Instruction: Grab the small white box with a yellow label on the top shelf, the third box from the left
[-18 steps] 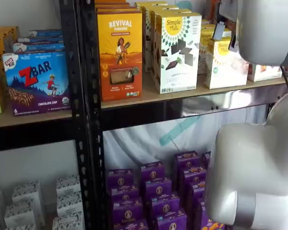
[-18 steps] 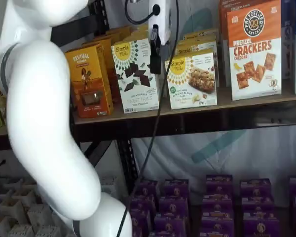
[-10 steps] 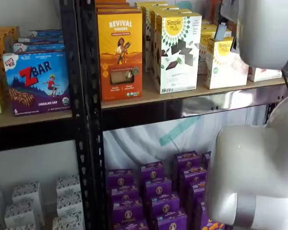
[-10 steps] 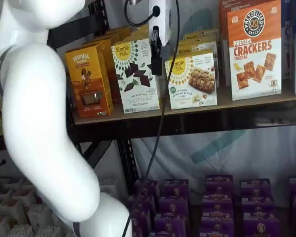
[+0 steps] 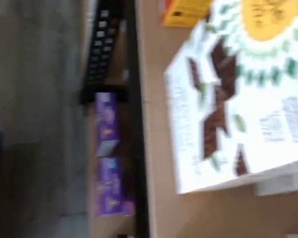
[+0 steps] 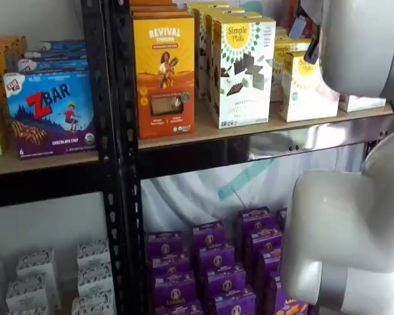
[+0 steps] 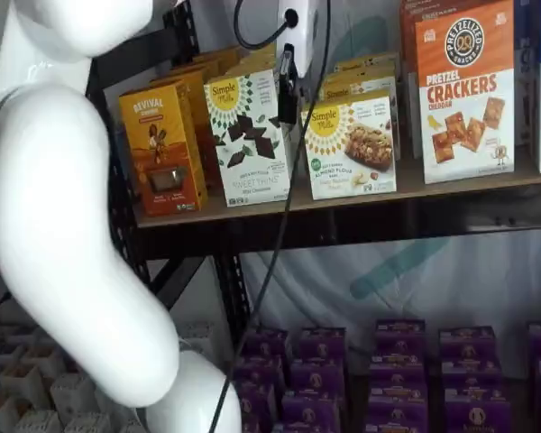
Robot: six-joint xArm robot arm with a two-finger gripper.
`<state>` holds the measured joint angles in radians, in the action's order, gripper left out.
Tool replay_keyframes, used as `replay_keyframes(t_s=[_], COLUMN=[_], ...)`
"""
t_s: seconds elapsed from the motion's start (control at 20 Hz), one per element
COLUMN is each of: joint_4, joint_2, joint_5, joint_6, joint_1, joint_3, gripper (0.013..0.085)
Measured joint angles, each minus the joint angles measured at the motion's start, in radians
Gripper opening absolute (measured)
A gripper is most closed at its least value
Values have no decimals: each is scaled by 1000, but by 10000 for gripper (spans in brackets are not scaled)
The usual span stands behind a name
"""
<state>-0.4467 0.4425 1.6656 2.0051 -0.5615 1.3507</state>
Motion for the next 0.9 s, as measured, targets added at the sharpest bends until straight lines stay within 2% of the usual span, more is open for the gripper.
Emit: replay_keyframes(t_s=[0.15, 0.3, 0.45, 0.75, 0.9], joint_4=[1, 72, 117, 190, 208], joint_2=[2, -28, -52, -116, -143], joint_5=[-85, -112, -129, -91, -64], joint_6=[7, 2, -2, -13, -14], joint_1=[15, 50, 72, 97, 99], joint_3=[-25, -12, -7, 39, 66], gripper=[850, 850, 850, 850, 850])
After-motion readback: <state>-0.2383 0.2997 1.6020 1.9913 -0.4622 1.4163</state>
